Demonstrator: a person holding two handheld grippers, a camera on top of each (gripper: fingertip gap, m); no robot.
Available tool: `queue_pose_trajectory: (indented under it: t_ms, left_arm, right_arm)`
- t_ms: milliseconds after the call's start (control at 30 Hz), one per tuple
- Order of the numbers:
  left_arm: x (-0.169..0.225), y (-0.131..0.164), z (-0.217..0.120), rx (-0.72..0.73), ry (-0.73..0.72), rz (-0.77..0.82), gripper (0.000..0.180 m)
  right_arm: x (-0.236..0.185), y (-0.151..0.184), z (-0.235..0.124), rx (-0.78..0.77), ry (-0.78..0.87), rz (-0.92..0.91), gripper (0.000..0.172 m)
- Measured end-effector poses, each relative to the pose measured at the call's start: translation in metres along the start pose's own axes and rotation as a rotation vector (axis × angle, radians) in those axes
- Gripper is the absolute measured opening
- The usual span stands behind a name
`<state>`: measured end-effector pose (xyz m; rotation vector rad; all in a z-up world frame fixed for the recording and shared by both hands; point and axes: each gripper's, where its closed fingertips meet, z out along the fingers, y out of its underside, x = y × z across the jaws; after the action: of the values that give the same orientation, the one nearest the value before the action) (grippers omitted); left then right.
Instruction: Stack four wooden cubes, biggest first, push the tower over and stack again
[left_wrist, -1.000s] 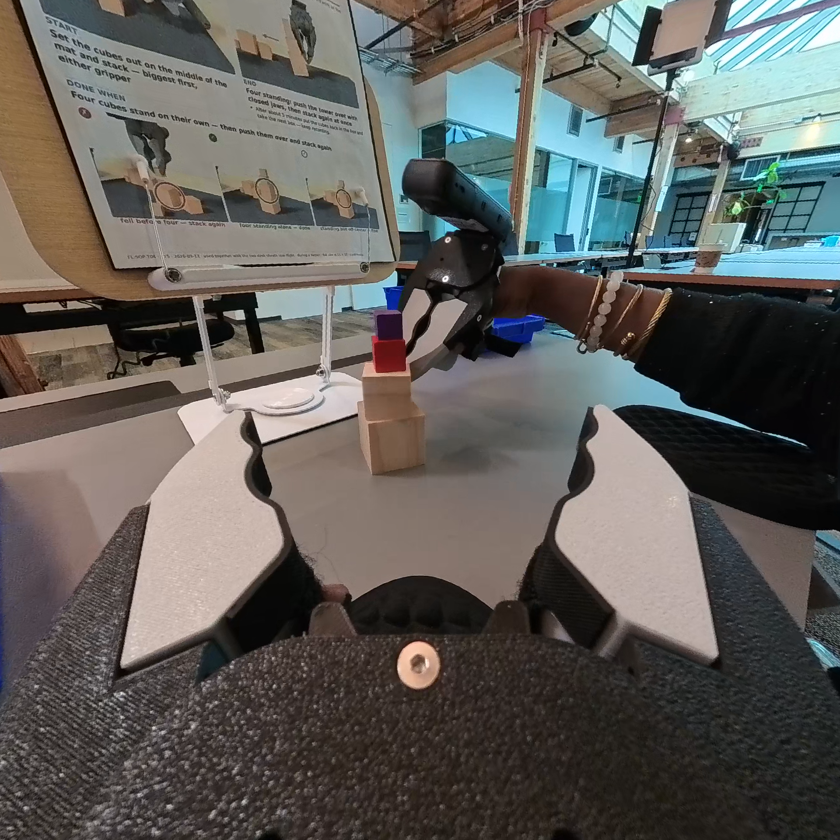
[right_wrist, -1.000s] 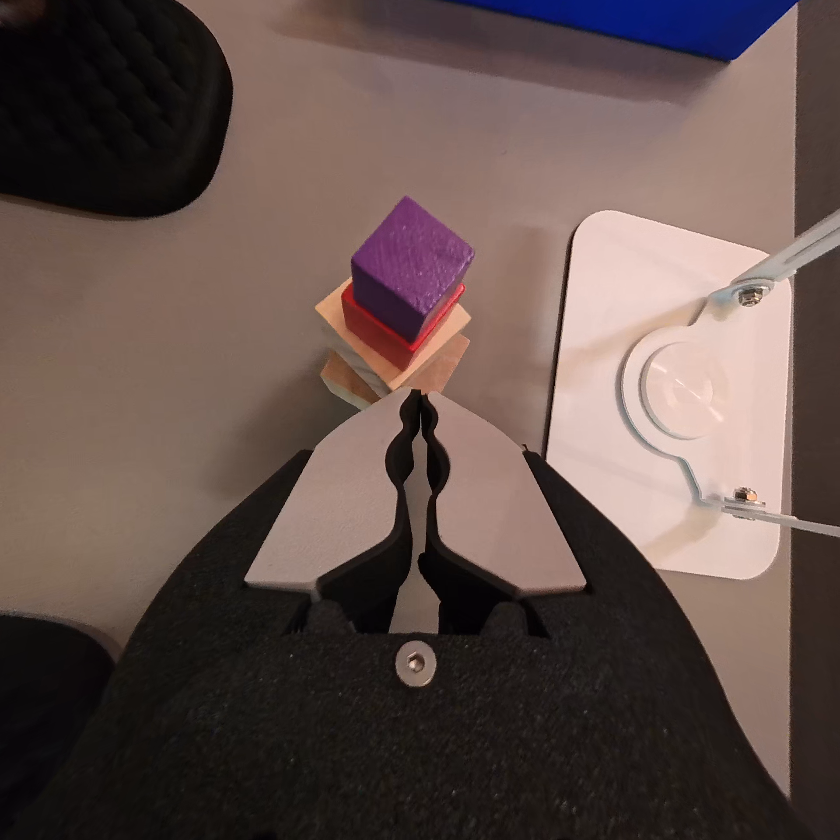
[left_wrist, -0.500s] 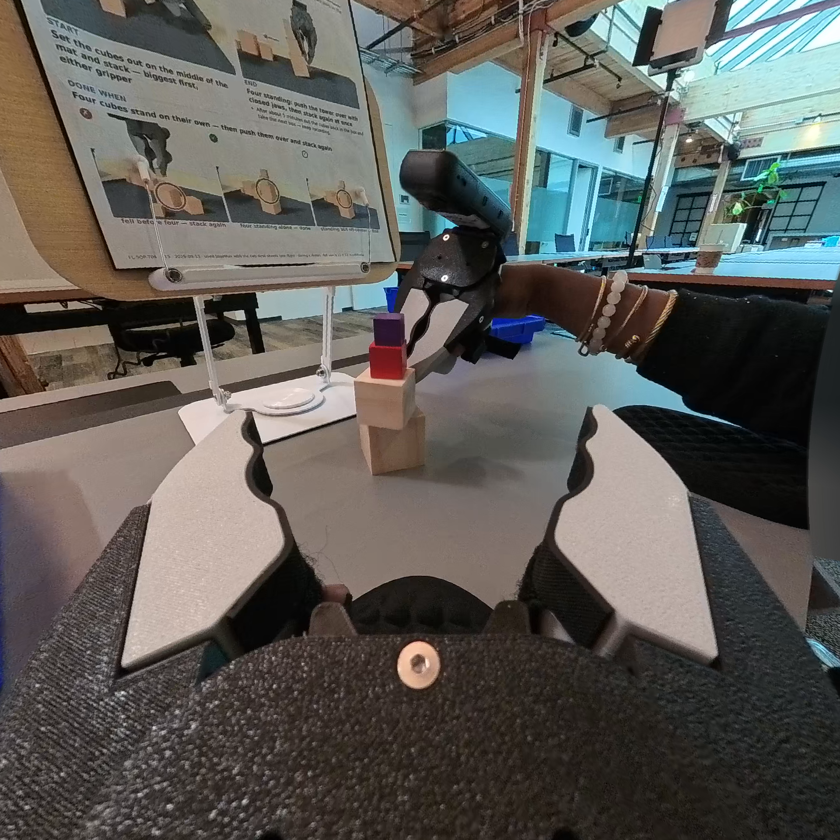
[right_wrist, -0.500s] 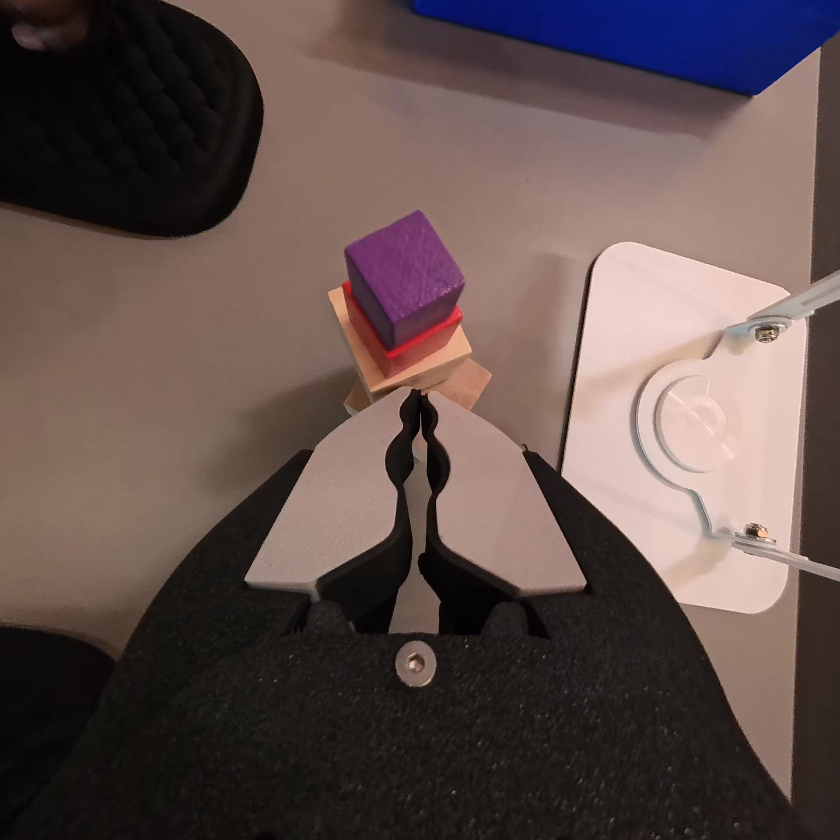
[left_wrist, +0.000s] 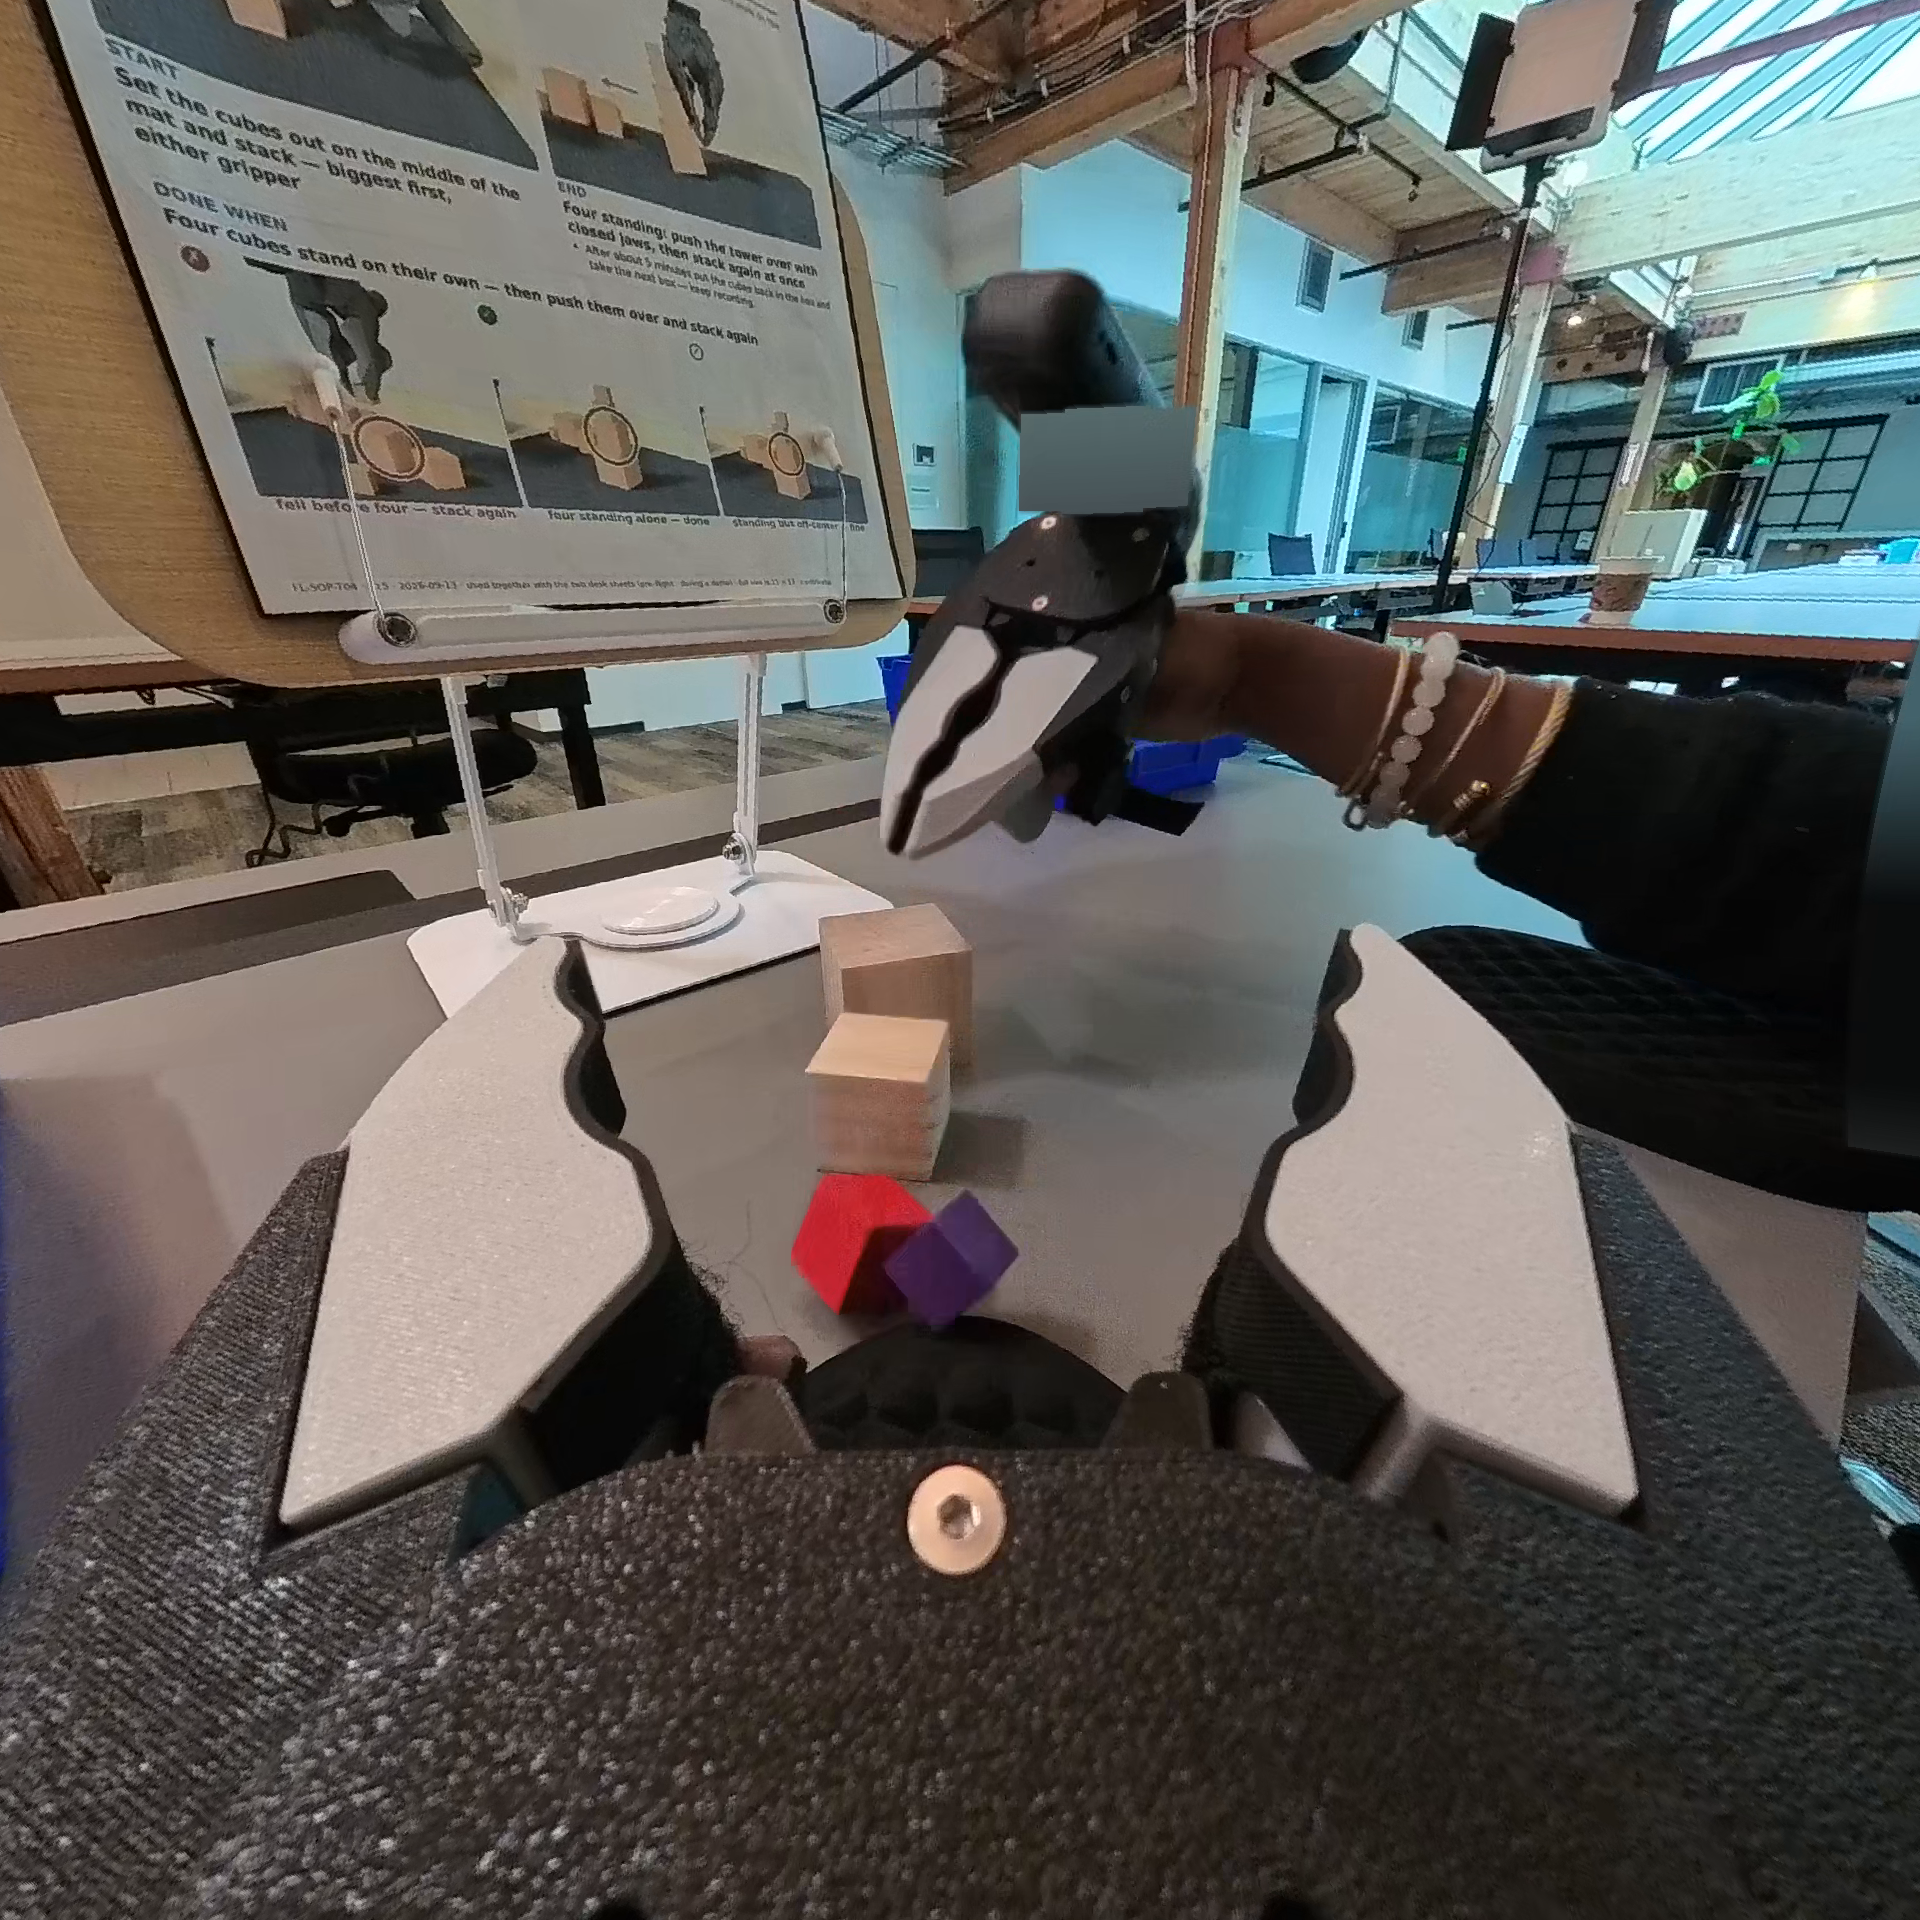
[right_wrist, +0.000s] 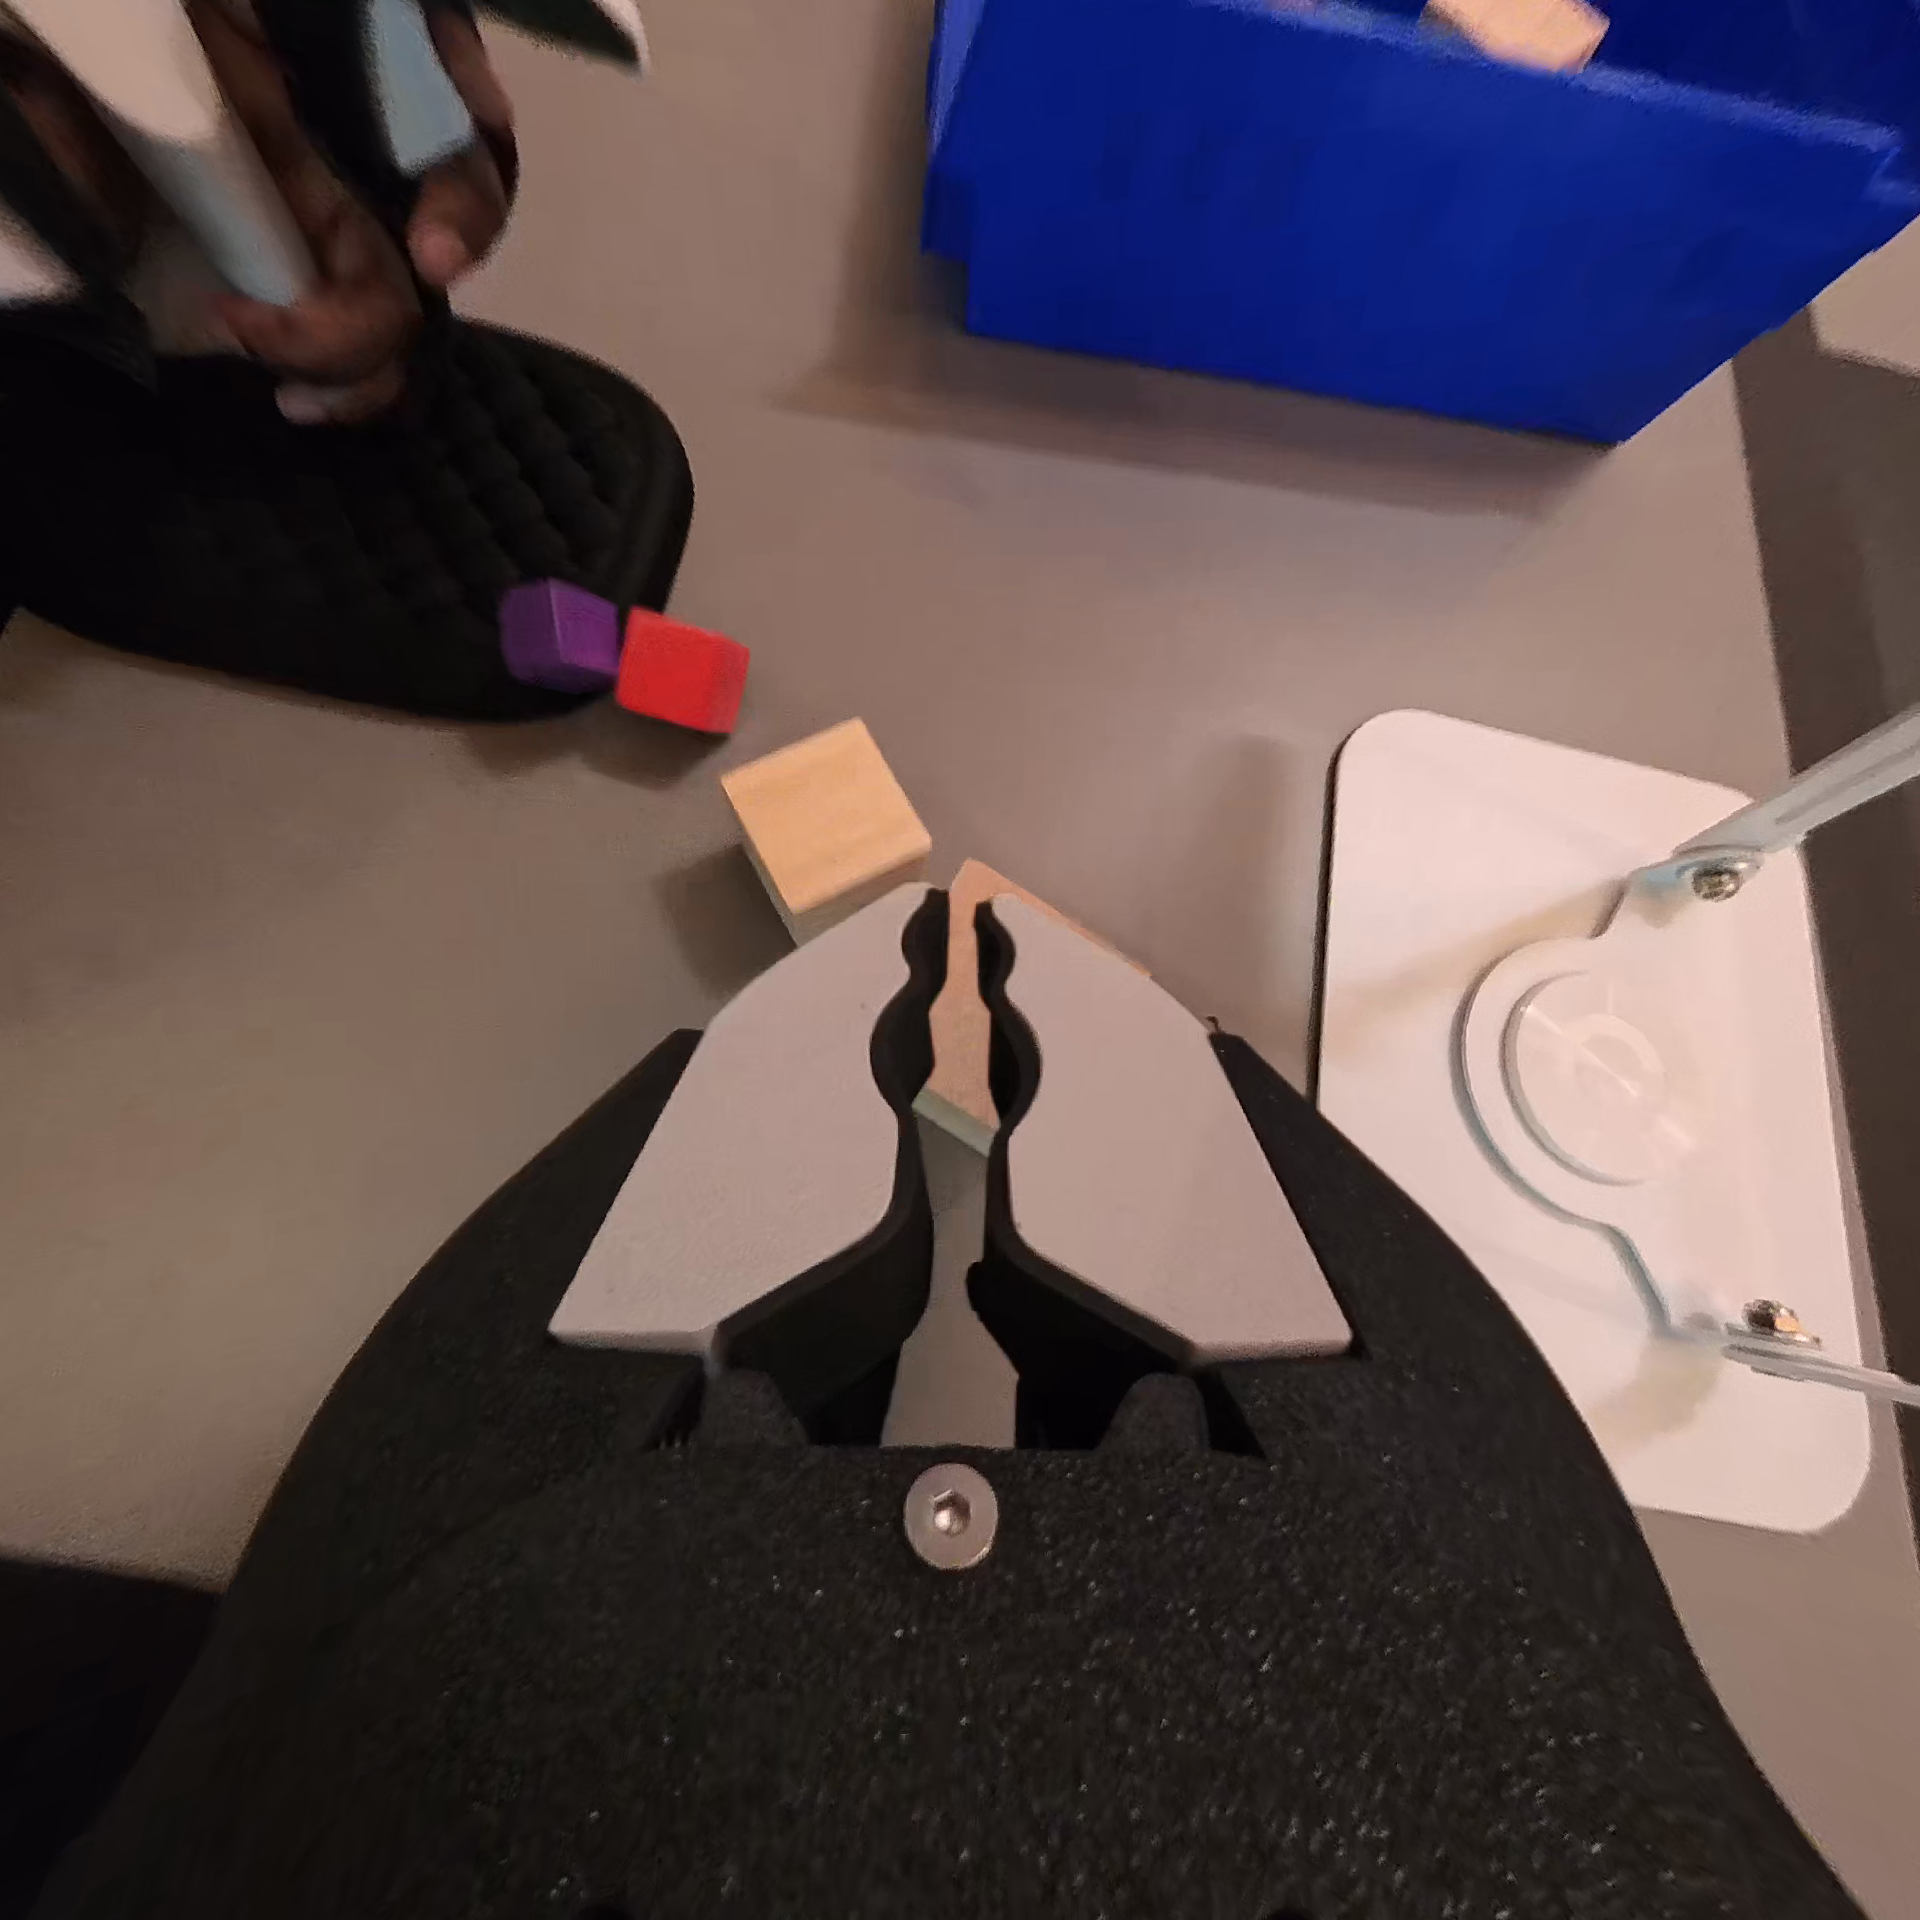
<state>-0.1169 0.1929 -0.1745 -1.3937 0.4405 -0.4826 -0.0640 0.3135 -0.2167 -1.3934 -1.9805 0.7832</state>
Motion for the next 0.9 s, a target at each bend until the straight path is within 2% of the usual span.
queue_pose_trajectory:
  t_ms: [67, 133, 233, 300, 367, 467, 567, 733, 900]
  left_arm:
    - [0.0, 0.0, 0.0, 0.0, 0.0, 0.0, 0.128]
    - [0.0, 0.0, 0.0, 0.0, 0.0, 0.0, 0.128]
    - [0.0, 0.0, 0.0, 0.0, 0.0, 0.0, 0.128]
    - [0.0, 0.0, 0.0, -0.001, 0.0, 0.001, 0.128]
    - [0.0, 0.0, 0.0, -0.001, 0.001, 0.003, 0.128]
    - [0.001, 0.0, 0.0, -0.003, 0.003, 0.008, 0.128]
    - [0.001, 0.0, 0.0, -0.004, 0.005, 0.007, 0.128]
    - [0.001, 0.001, 0.0, -0.007, 0.007, -0.001, 0.128]
    - [0.0, 0.001, 0.0, -0.01, 0.004, -0.009, 0.128]
  right_arm:
    - [0.0, -0.013, -0.007, 0.077, 0.026, 0.009, 0.015]
    - [0.001, -0.027, -0.017, 0.165, 0.072, 0.021, 0.035]
    - [0.004, -0.049, -0.039, 0.309, 0.176, 0.059, 0.078]
    - [0.006, -0.06, -0.057, 0.41, 0.272, 0.111, 0.116]
    - [0.004, -0.068, -0.077, 0.51, 0.357, 0.159, 0.139]
    - [-0.009, -0.067, -0.105, 0.604, 0.459, 0.207, 0.144]
    - [-0.028, -0.052, -0.122, 0.589, 0.543, 0.249, 0.144]
    - [-0.087, -0.017, -0.118, 0.508, 0.492, 0.275, 0.143]
    - [-0.121, 0.022, -0.119, 0.485, 0.628, 0.333, 0.142]
